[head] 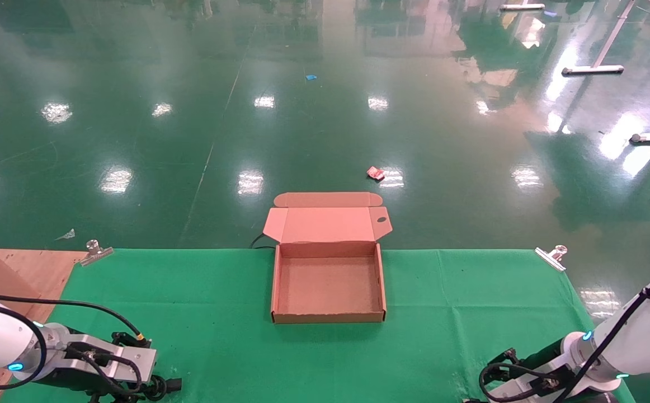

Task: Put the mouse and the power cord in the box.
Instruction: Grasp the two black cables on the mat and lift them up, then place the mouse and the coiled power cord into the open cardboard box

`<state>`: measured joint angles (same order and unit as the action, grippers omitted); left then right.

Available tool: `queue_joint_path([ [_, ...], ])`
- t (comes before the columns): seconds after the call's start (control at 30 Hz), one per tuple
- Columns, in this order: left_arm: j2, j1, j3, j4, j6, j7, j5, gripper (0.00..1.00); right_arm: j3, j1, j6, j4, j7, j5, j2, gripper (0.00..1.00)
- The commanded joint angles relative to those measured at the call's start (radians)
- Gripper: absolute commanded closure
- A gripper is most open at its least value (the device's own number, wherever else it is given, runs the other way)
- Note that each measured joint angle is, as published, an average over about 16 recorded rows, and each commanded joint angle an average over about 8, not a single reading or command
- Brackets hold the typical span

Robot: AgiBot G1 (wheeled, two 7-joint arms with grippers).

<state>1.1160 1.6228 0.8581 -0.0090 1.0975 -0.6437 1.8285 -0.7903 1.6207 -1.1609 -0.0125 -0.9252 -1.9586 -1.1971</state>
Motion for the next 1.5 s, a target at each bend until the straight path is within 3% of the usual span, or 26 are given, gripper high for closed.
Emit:
queue_joint_path([
  [0.03,0.0,0.001,0.001,0.001,-0.001,-0.001,0.001,1.0,0.0,-0.001,0.0,0.003,-0.002,0.001,-0.001,1.0],
  [0.53,0.003,0.023,0.002,0.002,0.04,-0.005,0.003,1.0,0.006,-0.001,0.006,0.01,-0.003,0.008,0.003,1.0],
  [0.77,0.008,0.088,0.01,-0.003,0.156,-0.009,0.014,1.0,0.016,0.038,-0.048,0.008,-0.008,0.024,0.017,1.0],
  [0.97,0.021,0.201,0.016,-0.016,0.326,-0.002,0.022,1.0,0.041,0.143,-0.151,-0.011,-0.024,0.059,0.048,1.0],
  [1.27,0.102,0.395,0.014,-0.074,0.43,0.042,0.019,1.0,0.086,0.362,-0.31,-0.056,-0.02,0.124,0.054,1.0],
  [1.5,0.194,0.499,-0.007,-0.125,0.418,0.064,-0.01,1.0,0.111,0.475,-0.313,-0.077,0.036,0.16,-0.034,1.0],
])
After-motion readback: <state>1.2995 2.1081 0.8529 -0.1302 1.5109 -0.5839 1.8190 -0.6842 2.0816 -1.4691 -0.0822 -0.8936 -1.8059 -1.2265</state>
